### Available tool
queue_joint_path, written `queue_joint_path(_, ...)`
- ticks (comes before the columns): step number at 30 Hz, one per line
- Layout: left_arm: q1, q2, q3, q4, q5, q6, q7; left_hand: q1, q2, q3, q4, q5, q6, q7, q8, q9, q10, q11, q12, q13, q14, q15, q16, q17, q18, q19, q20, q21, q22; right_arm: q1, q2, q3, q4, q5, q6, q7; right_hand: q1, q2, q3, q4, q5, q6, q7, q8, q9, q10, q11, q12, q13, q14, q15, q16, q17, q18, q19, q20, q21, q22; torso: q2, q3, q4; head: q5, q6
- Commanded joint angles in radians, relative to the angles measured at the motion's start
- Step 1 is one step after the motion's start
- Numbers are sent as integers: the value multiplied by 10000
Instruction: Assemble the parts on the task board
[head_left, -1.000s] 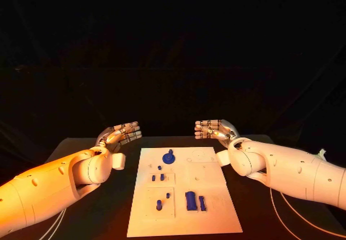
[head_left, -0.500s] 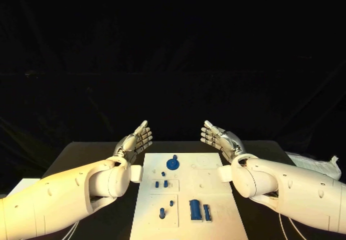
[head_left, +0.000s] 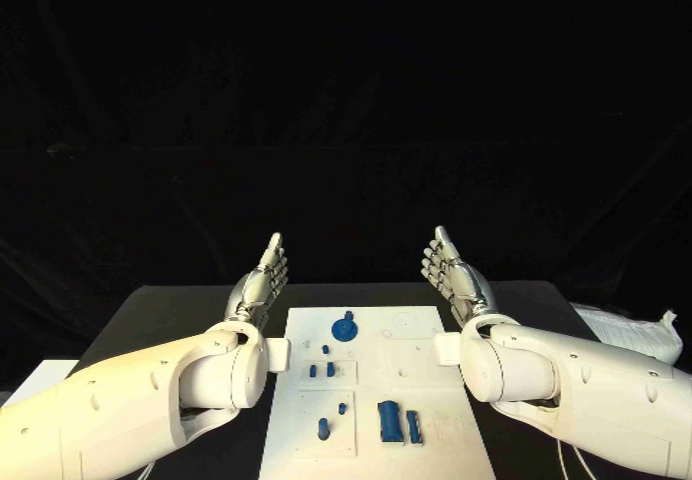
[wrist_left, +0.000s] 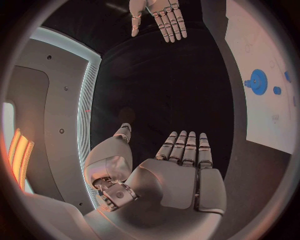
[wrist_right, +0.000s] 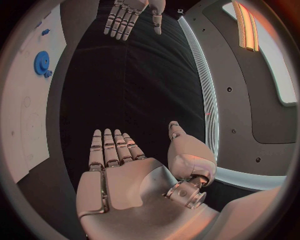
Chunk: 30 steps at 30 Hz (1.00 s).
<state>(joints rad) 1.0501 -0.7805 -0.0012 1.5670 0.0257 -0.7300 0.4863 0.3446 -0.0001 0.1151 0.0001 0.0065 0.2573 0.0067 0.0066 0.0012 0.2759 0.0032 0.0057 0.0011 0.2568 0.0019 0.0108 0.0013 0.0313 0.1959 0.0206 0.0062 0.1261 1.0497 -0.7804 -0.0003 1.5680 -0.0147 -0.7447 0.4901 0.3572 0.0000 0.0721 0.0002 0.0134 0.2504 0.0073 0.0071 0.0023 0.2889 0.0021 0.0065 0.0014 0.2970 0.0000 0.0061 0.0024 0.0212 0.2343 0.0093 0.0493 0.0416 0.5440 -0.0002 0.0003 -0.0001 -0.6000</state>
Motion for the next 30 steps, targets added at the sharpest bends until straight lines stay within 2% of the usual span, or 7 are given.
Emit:
queue_joint_path(1,-1,5,12,30,-257,-400,337,-1093,1,-362,-1,-65,-818,-67,-66,-12,-877,-32,-57,-11,-815,-19,-108,-13,-313,-612,-206,-62,-399,3,4,3,20,147,-253,299,-1138,0,-721,-2,-134,-798,-73,-71,-23,-919,-21,-65,-14,-945,0,-61,-24,-212,-749,-93,-493,-416,2,2,-3,1,0)
queue_joint_path(4,-1,5,12,30,-257,-400,337,-1415,1,-1151,-1,-65,-1060,-67,-66,-12,-1137,-32,-57,-11,-1057,-19,-108,-13,-313,-801,-206,-62,-521,3,4,3,20,147,-253,299,-1473,0,-721,-2,-134,-1035,-73,-71,-23,-1187,-21,-65,-14,-1233,0,-61,-24,-212,-973,-93,-493,-416,2,2,-3,1,0)
queue_joint_path(19,-1,5,12,30,-257,-400,337,-2320,1,-1151,-1,-65,-1742,-67,-66,-12,-1873,-32,-57,-11,-1740,-19,-108,-13,-313,-1959,-206,-62,-1261,3,4,3,20,147,-253,299,-2427,0,-721,-2,-134,-1700,-73,-71,-23,-1970,-21,-65,-14,-2032,0,-61,-24,-212,-1573,-93,-493,-416,2,2,-3,1,0)
queue_joint_path(22,-1,5,12,30,-257,-400,337,-2445,1,-1151,-1,-65,-1817,-67,-66,-12,-1948,-32,-57,-11,-1826,-19,-108,-13,-313,-1959,-206,-62,-1261,3,4,3,20,147,-253,299,-3572,0,-721,-2,-134,-2504,-73,-71,-23,-2889,-21,-65,-14,-2970,0,-61,-24,-212,-2343,-93,-493,-416,2,2,-3,1,0)
queue_joint_path(24,-1,5,12,30,-257,-400,337,-2527,1,-1151,-1,-65,-2573,-67,-66,-12,-2059,-32,-57,-11,-2568,-19,-108,-13,-313,-1959,-206,-62,-1261,3,4,3,20,147,-253,299,-3572,0,-721,-2,-134,-2504,-73,-71,-23,-2889,-21,-65,-14,-2970,0,-61,-24,-212,-2343,-93,-493,-416,2,2,-3,1,0)
queue_joint_path(25,-1,5,12,30,-257,-400,337,-3446,1,-1151,-1,-65,-2573,-67,-66,-12,-2759,-32,-57,-11,-2568,-19,-108,-13,-313,-1959,-206,-62,-1261,3,4,3,20,147,-253,299,-3572,0,-721,-2,-134,-2504,-73,-71,-23,-2889,-21,-65,-14,-2970,0,-61,-24,-212,-2343,-93,-493,-416,2,2,-3,1,0)
queue_joint_path(30,-1,5,12,30,-257,-400,337,-3446,1,-1151,-1,-65,-2573,-67,-66,-12,-2759,-32,-57,-11,-2568,-19,-108,-13,-313,-1959,-206,-62,-1261,3,4,3,20,147,-253,299,-3572,0,-721,-2,-134,-2504,-73,-71,-23,-2889,-21,-65,-14,-2970,0,-61,-24,-212,-2343,-93,-493,-416,2,2,-3,1,0)
